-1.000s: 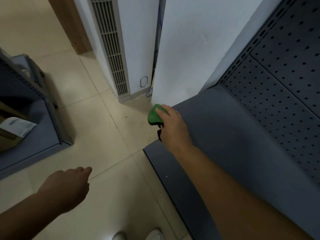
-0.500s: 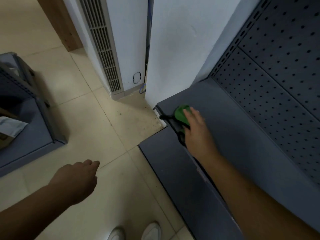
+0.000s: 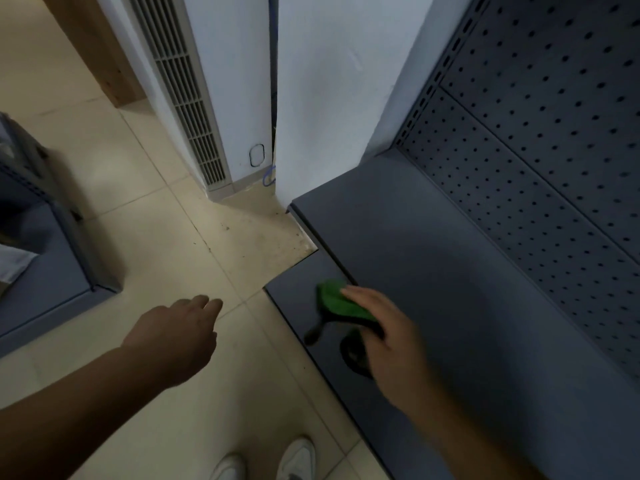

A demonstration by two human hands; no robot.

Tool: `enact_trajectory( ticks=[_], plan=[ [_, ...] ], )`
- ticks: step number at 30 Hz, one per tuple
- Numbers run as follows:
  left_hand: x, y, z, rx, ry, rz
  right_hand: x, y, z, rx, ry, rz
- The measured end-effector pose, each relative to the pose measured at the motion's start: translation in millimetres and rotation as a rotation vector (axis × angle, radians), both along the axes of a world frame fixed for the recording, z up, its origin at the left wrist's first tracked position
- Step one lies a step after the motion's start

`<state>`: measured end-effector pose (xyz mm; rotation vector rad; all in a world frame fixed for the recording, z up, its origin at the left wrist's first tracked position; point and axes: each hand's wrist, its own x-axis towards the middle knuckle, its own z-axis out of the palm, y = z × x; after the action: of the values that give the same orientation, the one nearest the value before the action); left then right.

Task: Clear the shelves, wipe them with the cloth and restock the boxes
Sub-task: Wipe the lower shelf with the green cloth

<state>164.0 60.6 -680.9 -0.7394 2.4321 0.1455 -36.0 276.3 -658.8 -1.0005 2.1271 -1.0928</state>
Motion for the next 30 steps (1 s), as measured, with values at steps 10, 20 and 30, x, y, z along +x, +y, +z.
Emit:
enact_trajectory(
  ticks=[10,20,30],
  plan=[
    [-31,28,17,0.072,0.268,-0.008,-28,141,-2,0.273,0.363,-0.458],
    [-28,66,30,0.141,0.219,-0.187,50,143,-8,0.394,0.157,-0.266],
    [11,79,70,0.157,0.177,-0.312,107,224,76,0.400,-0.244,-0.703]
  ],
)
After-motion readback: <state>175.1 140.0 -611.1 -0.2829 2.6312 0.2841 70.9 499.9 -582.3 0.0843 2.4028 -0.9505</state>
